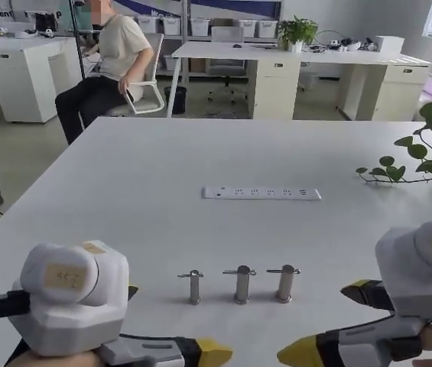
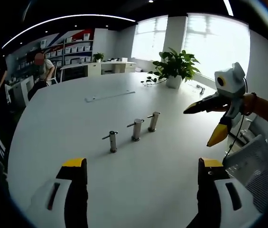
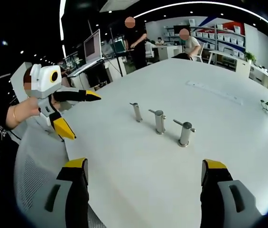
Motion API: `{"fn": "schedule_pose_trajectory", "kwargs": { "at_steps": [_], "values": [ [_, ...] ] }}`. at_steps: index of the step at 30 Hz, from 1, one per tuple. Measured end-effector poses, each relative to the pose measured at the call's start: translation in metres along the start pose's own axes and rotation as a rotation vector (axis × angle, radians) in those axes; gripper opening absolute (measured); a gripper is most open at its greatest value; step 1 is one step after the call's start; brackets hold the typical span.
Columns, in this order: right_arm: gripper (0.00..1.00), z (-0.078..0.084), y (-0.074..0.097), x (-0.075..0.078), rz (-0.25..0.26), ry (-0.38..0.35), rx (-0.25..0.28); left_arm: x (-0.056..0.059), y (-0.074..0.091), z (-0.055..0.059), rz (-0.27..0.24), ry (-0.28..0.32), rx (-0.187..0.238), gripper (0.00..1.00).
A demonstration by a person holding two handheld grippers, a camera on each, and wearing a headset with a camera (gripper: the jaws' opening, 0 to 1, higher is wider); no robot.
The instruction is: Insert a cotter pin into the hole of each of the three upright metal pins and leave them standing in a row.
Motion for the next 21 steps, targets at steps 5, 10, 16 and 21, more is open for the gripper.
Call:
{"fn": "schedule_pose_trajectory", "kwargs": {
  "at_steps": [5,10,16,21],
  "values": [
    [0.97,0.0014,0.0017,-0.0011,0.013,-0.002,-0.001,0.0002,0.0032,0.0013,-0.011,0.009,-0.001,0.96],
    [0.96,-0.0003,0.0048,-0.0021,0.019,0.003,0.008,0.0018,0.0047,0.0,-0.015,0.01,0.004,0.96],
    [0.95,-0.0039,0.0076,0.0,0.047,-0.04,0.047,0.004,0.0052,-0.0026,-0.014,0.011,0.01,0.96],
    [0.95,-0.0001,0.0076,-0.0029,0.047,-0.048,0.05,0.0051,0.0056,-0.0033,-0.01,0.001,0.009,0.96]
  ]
}}
Point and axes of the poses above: the centre of the closed fingertips' face, and the gripper's own axes: y roughly backward along the fingers, x roughly to its right, z roughly out of its underside, the point moved 2 cm from there along y, roughly backward along the fingers, and after that the axes turned 3 degrees about x, right-handed, at the moved point
